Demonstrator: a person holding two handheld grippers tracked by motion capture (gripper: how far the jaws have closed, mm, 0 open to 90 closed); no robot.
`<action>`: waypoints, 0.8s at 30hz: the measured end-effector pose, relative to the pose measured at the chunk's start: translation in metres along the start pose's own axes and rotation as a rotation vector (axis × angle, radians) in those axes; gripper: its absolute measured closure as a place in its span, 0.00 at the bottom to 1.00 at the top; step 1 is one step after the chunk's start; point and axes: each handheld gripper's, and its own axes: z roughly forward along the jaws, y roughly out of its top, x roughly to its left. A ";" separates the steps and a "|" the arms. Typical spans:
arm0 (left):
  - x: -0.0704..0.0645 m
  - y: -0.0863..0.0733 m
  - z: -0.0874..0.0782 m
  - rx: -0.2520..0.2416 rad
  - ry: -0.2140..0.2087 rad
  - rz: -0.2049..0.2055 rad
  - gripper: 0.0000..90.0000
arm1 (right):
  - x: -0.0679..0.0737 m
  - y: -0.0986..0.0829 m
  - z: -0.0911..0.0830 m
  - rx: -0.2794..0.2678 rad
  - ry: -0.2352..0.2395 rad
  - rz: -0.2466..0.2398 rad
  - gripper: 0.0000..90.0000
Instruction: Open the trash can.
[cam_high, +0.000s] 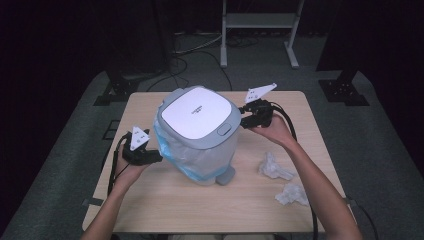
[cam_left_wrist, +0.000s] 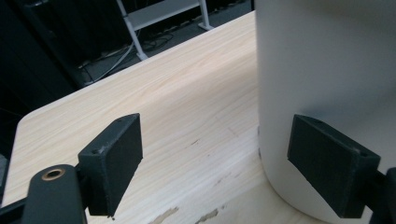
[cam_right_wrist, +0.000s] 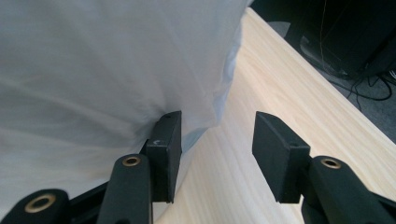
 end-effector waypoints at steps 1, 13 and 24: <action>-0.001 0.001 0.002 0.001 0.001 0.002 0.19 | 0.002 -0.002 -0.003 0.010 0.003 -0.001 0.57; -0.012 0.021 0.034 0.013 -0.033 0.006 0.24 | 0.018 -0.027 -0.037 0.047 -0.032 0.053 0.41; -0.025 0.008 0.008 -0.011 -0.124 0.013 0.20 | 0.047 -0.050 -0.054 0.041 -0.002 0.093 0.33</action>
